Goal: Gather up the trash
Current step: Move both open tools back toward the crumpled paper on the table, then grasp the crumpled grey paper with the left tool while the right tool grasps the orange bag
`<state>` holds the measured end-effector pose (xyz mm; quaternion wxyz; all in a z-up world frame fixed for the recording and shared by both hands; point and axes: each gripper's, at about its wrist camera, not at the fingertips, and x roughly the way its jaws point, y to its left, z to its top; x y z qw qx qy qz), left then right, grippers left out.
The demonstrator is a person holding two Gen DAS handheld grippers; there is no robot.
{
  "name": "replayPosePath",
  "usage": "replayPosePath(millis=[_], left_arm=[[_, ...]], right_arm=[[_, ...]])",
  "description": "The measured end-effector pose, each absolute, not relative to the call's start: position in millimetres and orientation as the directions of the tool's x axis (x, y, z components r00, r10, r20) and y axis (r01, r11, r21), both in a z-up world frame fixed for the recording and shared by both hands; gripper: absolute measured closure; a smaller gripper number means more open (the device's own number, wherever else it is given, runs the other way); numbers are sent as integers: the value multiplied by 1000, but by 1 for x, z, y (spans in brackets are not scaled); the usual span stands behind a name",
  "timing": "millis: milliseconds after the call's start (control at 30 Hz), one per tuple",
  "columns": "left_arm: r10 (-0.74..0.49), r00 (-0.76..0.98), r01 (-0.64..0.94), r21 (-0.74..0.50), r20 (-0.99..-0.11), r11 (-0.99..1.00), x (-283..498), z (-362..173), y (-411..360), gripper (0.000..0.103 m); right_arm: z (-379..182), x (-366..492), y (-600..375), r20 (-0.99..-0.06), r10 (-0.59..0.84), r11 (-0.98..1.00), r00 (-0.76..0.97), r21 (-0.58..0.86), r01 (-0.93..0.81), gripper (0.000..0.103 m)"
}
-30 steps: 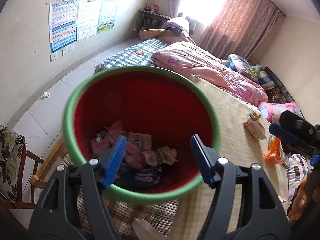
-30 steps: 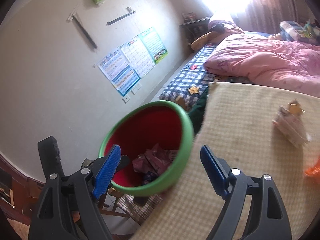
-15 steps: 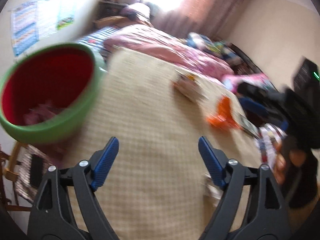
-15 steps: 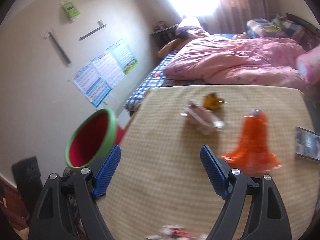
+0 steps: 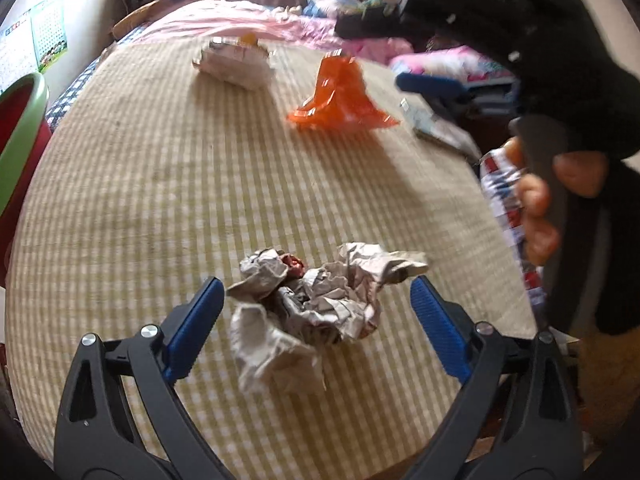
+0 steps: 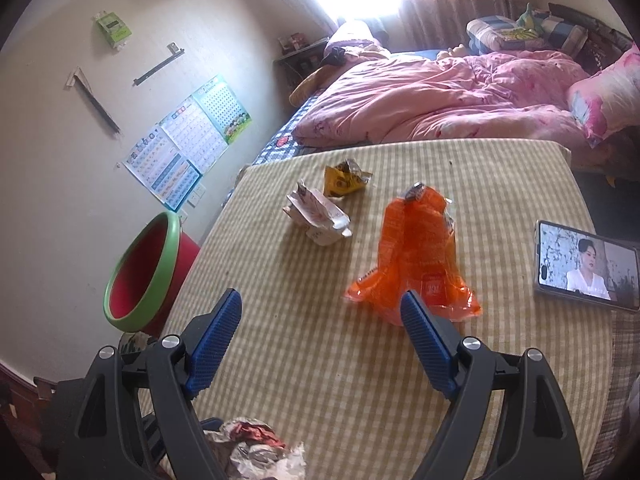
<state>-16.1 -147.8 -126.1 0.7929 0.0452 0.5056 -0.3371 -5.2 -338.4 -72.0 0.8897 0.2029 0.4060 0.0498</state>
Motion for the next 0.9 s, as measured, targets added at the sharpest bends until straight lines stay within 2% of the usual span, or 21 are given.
replayPosePath(millis=[133,200,267,367,633,900], left_arm=[[-444,235,550,-258,-865,794,-11,-141,-154,12],[-449,244,540,-264,-860,799,-10,-141,-148,26],[-458,254,527,-275,-852,804,-8,-137,-143,44],[-458,288,492,-280,-841,824,-1,-131,-132,57],[-401,406,388,-242,-822,889,26,-115,-101,59],[-362,416,328,-234,-834,915,42,-117,-88,59]], right_arm=[[-75,-3,-337,-702,268,908,660,413,71,24],[-77,-2,-340,-703,268,908,659,412,71,24],[-78,1,-343,-704,262,909,660,410,76,24],[-79,7,-349,-702,235,914,673,396,93,24],[-94,33,-375,-720,153,918,677,358,172,24],[-116,66,-385,-764,123,921,634,325,213,24]])
